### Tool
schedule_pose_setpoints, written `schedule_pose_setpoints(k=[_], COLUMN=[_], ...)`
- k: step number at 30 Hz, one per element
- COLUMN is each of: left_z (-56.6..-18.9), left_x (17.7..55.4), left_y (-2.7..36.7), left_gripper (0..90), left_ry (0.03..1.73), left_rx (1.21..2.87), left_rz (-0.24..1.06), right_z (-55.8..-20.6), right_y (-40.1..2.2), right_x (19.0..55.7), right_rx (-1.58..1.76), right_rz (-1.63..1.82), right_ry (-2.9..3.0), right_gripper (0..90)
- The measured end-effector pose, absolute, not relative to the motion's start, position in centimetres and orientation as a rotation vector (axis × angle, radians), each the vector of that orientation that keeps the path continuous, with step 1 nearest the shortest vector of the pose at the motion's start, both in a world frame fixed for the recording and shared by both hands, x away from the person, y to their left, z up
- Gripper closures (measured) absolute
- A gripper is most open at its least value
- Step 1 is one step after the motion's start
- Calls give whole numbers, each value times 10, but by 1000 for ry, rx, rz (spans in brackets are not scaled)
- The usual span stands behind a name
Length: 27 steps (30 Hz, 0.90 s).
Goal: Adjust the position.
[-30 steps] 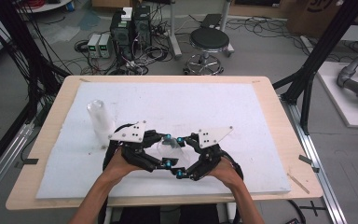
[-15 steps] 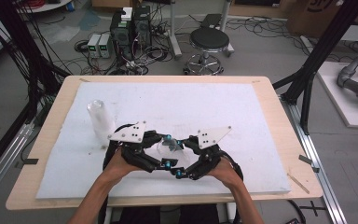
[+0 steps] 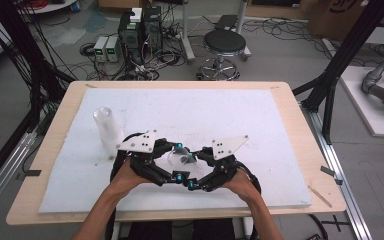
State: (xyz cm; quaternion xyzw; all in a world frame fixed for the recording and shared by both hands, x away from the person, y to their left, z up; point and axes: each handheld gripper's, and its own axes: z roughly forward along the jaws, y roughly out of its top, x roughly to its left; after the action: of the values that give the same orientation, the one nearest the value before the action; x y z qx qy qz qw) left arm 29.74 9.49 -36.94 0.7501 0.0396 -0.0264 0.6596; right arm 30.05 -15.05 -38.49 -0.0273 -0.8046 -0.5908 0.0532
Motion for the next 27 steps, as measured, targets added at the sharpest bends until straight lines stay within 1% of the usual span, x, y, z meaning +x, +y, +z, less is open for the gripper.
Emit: schedule_pose_setpoints(k=[5, 8, 9, 12, 18, 20, 21, 23, 26, 27], left_z=[-369, -369, -369, -368, -360, -355, -349, -346, -336, -332], left_x=[298, 298, 299, 298, 296, 297, 297, 298, 297, 296], left_y=[96, 97, 97, 99, 106, 109, 113, 114, 118, 118], left_gripper=[122, 116, 97, 97, 97, 97, 97, 97, 97, 97], left_ry=[119, 118, 112, 115, 110, 117, 126, 128, 119, 119], left_rx=[1698, 1692, 1697, 1704, 1785, 1840, 1897, 1921, 2041, 2109], left_rz=[-38, -39, -39, -32, 1, 22, 34, 32, 47, 55], right_z=[-385, -385, -385, -385, -383, -380, -376, -374, -363, -362], right_y=[-151, -151, -151, -152, -154, -156, -157, -157, -157, -156], right_x=[301, 301, 301, 301, 301, 300, 300, 300, 299, 299], right_rx=[-81, -78, -83, -89, -106, -112, -121, -125, -135, -144], right_rz=[-1799, -1799, -1797, -1793, -1766, -1741, -1704, -1684, -1554, -1533], right_ry=[-2447, -2446, -2446, -2450, -2474, -2497, -2530, -2550, -2643, -2659], right_gripper=[328, 327, 328, 328, 327, 328, 328, 328, 328, 329])
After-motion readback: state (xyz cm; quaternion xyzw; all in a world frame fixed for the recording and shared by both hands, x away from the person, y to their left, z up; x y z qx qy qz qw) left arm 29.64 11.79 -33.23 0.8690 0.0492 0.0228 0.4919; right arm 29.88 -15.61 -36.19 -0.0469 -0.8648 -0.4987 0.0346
